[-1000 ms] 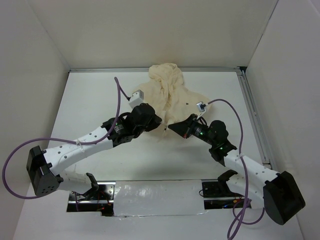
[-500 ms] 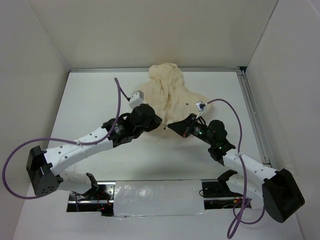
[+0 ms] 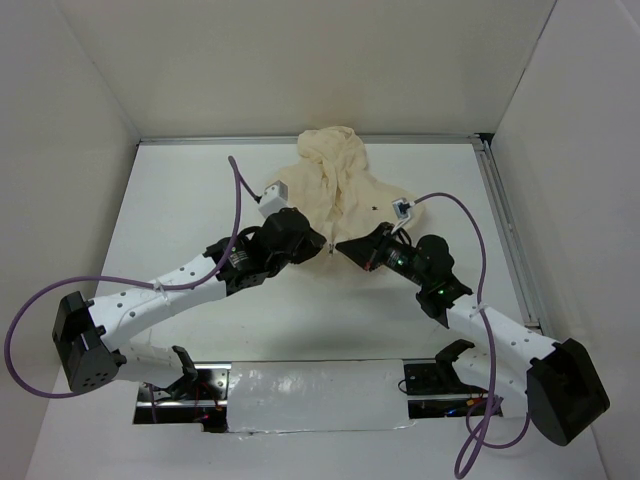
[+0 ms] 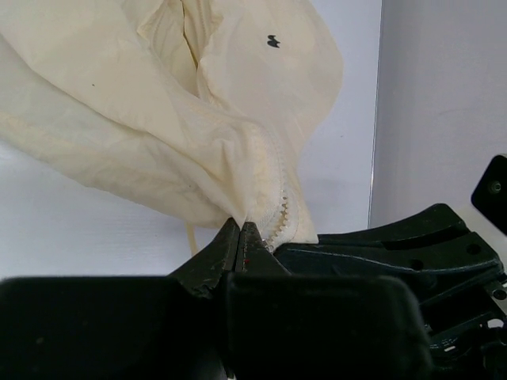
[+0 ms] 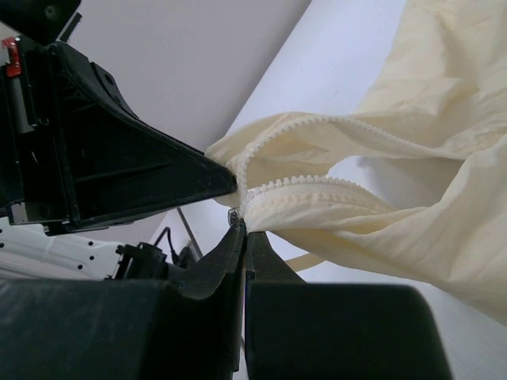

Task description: Zip up the jacket

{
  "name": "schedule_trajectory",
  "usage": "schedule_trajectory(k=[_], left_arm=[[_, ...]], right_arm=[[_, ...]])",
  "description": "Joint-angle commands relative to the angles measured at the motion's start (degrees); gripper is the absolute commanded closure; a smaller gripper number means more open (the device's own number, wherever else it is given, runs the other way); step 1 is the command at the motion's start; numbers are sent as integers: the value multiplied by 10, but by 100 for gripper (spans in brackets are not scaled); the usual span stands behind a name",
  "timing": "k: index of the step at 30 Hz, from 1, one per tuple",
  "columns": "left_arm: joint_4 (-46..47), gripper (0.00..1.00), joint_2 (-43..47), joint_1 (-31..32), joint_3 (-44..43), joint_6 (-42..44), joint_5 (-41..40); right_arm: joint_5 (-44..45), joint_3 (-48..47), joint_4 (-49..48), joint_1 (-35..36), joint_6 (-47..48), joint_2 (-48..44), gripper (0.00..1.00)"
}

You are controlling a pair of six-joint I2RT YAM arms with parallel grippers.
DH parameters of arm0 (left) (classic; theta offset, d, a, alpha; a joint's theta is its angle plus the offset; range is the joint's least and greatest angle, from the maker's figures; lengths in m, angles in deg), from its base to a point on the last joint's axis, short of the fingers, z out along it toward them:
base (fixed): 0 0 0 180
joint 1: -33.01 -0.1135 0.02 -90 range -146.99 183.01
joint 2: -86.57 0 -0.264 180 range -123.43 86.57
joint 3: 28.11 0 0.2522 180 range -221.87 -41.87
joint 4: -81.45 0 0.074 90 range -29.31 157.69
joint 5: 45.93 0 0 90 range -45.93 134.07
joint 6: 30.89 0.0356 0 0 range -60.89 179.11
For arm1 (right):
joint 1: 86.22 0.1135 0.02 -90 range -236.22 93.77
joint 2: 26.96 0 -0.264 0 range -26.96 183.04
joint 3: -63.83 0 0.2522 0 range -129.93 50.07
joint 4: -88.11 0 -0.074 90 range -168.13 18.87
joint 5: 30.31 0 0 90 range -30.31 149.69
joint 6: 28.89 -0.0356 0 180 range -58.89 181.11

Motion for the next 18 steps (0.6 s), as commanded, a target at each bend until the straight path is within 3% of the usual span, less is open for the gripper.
schedule_trajectory(k=[1,8,18], left_arm=[[0,100,6,2,-12,-22,-13],[2,100,13,2,-11,-14,-16],[0,100,5,2,-9,-11,-14]], right_arm=[[5,-26,29,5,30,-13,100],[-7,-21,44,5,39,-12,100],[-26,-19,-6,5,21,-3,100]])
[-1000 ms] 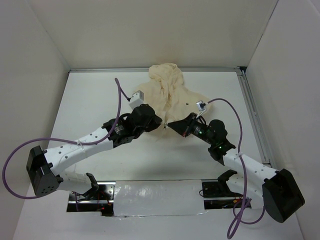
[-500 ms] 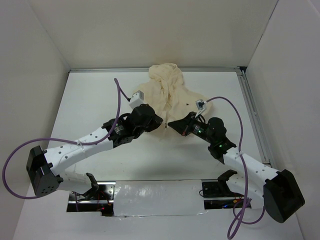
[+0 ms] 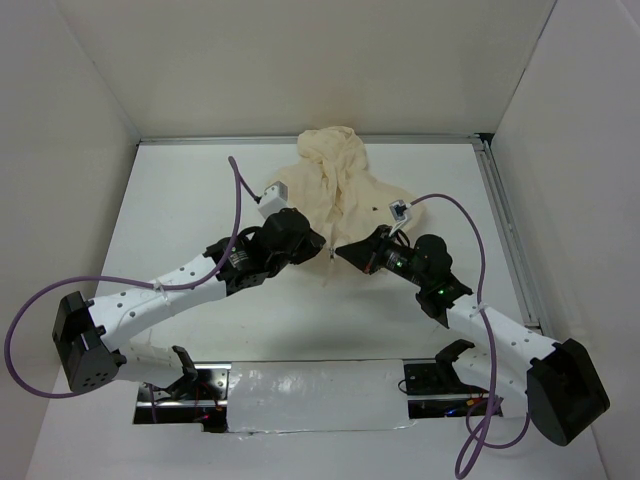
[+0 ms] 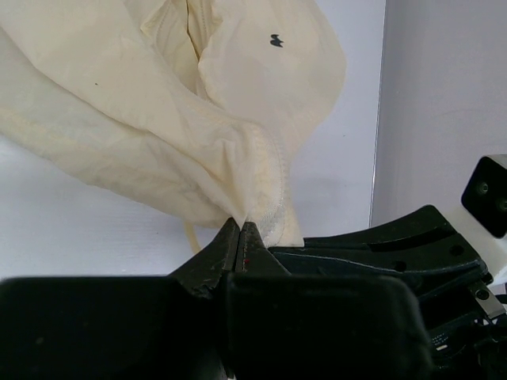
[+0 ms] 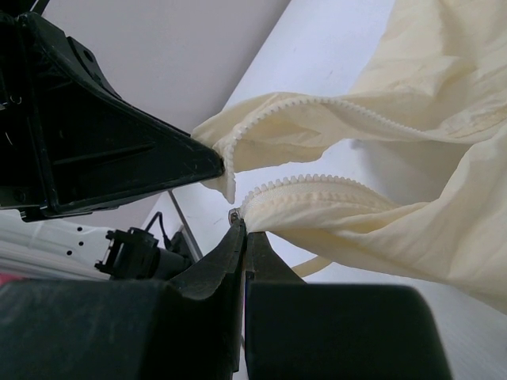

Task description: Zip up the jacket

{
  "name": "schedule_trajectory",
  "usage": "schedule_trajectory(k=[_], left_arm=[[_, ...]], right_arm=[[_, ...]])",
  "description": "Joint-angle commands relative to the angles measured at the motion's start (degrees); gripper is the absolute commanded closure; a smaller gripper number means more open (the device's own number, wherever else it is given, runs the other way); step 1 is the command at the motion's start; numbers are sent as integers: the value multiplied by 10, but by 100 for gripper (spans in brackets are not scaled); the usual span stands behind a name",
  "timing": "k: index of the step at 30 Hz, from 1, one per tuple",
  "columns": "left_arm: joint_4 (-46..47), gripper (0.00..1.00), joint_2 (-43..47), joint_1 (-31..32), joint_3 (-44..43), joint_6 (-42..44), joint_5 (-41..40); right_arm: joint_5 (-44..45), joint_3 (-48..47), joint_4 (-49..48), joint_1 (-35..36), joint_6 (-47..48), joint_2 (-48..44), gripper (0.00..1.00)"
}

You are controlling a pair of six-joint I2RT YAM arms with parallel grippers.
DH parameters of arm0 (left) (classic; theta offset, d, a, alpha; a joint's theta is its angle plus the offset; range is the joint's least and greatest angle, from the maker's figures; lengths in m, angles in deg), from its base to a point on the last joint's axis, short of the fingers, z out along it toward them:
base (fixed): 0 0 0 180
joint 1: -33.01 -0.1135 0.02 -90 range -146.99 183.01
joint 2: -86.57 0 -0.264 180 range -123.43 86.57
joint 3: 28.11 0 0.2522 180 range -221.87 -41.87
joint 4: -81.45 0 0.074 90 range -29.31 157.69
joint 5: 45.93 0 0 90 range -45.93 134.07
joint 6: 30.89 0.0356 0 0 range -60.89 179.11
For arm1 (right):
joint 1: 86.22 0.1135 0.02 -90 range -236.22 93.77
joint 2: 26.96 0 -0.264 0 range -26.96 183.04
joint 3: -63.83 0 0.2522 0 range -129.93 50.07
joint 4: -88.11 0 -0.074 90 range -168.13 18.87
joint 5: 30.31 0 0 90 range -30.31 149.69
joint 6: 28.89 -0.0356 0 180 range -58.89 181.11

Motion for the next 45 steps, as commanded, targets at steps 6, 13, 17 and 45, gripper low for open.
schedule_trajectory(k=[6,13,17,45], left_arm=[[6,100,-7,2,-19,2,-6],[14,100,6,2,-3,-1,2],[17,100,13,3,0,2,12],[166,100,53,3,123,244,212]], right_arm=[[-3,-21,-41,5,-11,0,100],[40,-18,-54,5,-30,-2,100],[40,-25,-49,5,-26,9,100],[67,-17,-86,-28,-100,8,100]])
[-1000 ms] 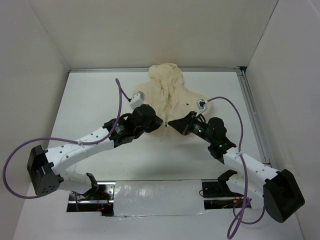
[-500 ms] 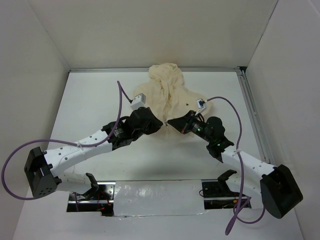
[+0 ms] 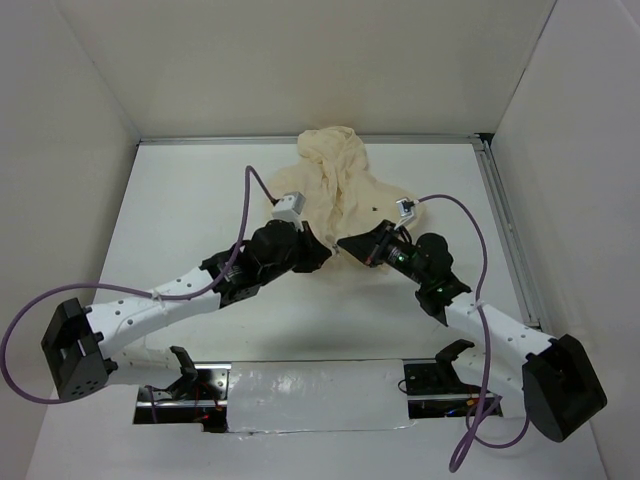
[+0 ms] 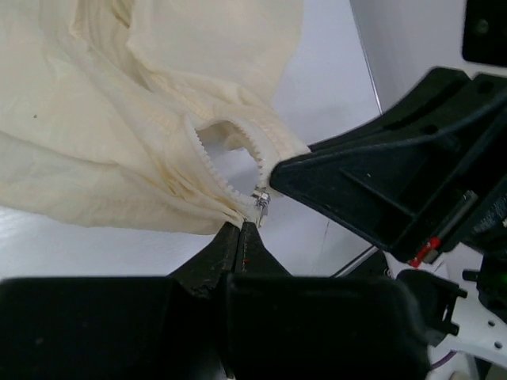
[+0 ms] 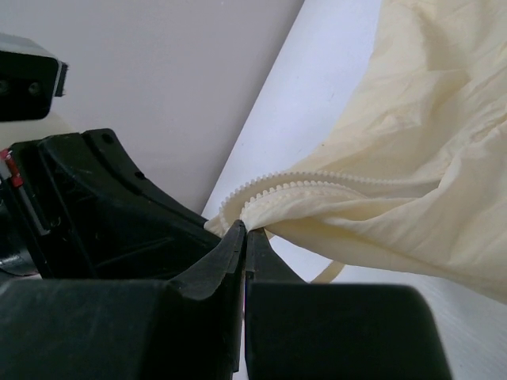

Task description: Zip up the jacket

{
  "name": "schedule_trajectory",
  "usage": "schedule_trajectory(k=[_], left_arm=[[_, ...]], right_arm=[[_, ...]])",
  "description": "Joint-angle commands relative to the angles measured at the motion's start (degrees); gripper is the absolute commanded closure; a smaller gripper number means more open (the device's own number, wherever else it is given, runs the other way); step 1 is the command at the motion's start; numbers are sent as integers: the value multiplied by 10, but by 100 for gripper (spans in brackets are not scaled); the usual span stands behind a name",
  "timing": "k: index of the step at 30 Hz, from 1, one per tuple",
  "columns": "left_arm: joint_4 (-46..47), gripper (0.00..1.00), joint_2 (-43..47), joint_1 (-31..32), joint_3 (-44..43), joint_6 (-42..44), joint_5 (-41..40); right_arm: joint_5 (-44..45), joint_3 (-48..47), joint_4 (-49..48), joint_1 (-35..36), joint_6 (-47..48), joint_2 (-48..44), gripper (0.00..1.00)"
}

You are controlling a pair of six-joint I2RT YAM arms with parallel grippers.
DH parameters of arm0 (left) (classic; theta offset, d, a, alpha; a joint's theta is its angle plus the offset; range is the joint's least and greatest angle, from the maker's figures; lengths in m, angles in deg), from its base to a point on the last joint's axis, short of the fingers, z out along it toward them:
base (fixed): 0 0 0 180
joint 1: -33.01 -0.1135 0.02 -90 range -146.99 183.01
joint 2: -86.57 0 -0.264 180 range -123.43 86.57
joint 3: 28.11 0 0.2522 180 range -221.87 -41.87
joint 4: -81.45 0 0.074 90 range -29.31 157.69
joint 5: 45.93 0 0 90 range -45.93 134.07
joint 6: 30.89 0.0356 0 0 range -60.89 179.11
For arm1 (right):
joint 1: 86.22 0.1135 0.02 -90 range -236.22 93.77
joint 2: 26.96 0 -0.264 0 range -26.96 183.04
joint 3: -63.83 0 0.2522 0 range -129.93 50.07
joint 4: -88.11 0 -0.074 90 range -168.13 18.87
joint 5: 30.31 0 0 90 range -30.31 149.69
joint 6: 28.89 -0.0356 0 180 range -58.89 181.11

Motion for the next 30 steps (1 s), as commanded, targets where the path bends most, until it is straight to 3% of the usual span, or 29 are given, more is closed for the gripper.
schedule_trajectory(k=[1,5,11,13,17,19,27,30], left_arm=[[44,100,18,9,22,103,130],[71,100,11,8,43,163,215],[16,100,-12,8,36,153,176],[-2,100,-25,8,26,142,148],[-7,100,-41,6,2,164,150],[-6,100,-46,3,-3,171,168],[-7,100,-43,-69,-10,161,249],[12,100,-39,-93,3,165,295]], right_arm=[[20,-14,-59,-24,-16,-7,100],[-4,-14,-66,-40,-20,-10,100],[-49,-37,-34,-52,17,-17,100],[-98,-54,13,-44,64,-13,100],[-71,-91,153,-12,135,-6,100],[-76,-91,171,-10,149,-4,100],[-30,-103,275,-2,185,-13,75],[-23,-105,306,-1,194,-10,72]])
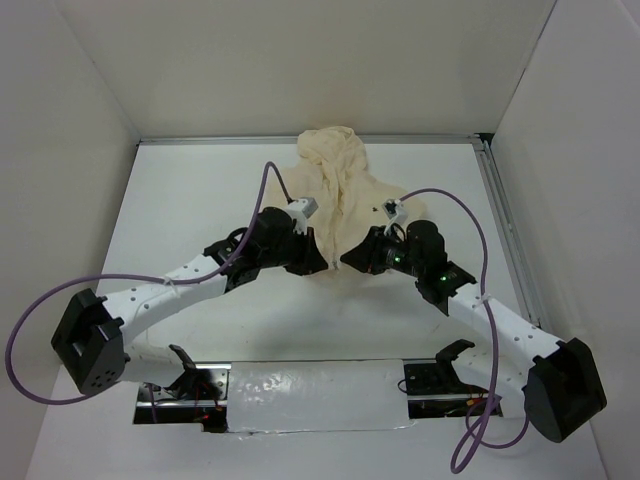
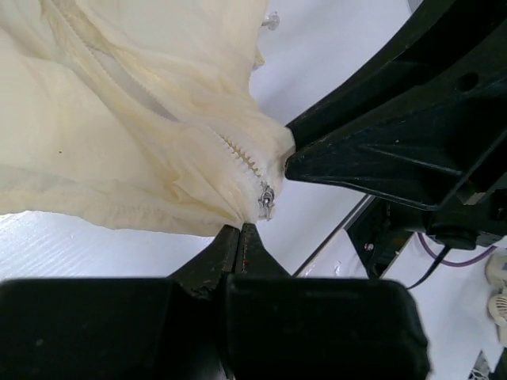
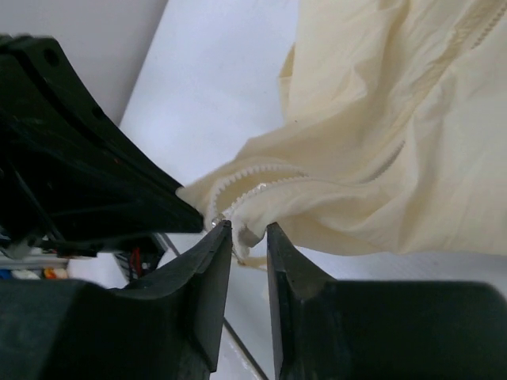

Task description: Zip up the jacket

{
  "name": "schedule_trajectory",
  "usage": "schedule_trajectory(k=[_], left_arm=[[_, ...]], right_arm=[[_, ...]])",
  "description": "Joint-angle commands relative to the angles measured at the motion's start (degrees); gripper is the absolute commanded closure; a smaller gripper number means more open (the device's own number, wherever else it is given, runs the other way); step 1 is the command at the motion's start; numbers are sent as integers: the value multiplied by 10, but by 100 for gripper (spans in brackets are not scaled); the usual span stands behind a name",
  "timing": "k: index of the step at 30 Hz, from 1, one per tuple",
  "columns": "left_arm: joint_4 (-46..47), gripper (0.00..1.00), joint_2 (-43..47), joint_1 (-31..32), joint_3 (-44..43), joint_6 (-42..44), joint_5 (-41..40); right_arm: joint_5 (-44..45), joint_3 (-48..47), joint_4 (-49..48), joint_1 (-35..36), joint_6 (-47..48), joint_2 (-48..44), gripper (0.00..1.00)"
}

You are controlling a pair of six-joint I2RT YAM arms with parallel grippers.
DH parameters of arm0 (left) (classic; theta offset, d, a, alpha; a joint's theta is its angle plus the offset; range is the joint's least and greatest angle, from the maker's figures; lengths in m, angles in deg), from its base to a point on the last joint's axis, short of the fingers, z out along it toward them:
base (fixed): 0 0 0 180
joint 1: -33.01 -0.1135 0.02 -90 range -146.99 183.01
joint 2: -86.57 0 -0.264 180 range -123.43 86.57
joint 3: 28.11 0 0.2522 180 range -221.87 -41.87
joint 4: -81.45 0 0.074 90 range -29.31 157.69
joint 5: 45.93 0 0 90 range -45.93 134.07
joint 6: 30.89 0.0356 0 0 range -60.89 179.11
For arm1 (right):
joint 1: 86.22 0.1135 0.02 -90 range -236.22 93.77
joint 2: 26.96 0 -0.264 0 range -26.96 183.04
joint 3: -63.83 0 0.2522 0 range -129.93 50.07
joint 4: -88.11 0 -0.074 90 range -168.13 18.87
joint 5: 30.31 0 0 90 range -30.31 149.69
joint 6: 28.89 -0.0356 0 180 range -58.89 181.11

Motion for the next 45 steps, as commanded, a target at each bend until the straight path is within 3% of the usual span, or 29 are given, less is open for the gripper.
schedule_trajectory(k=[1,6,14,22,26,30,32,34,45], left_arm=[[21,100,3,-21,-6,5,75],[-2,100,-17,-45,-18,-9,103],[-22,100,-35,-52,-35,-22,108],[-40,100,-35,-52,-44,-49,92],[-55,100,-40,-52,-50,-64,86],[-61,100,-32,-51,-47,-74,77],[-67,100,-30,-51,-47,-81,71],[-73,100,-27,-50,-48,-86,65],[-62,100,-12,-48,-33,-92,73]], right_arm=[[20,-28,42,7,27,-6,67],[4,-34,65,9,38,-4,58],[73,-61,142,30,68,-29,45],[165,-46,216,149,38,-54,37],[249,-8,176,232,-19,-43,37],[400,25,61,310,-63,-10,36],[451,9,58,342,-73,24,36],[523,-10,62,359,-84,49,35],[637,-27,-46,376,-164,156,36]])
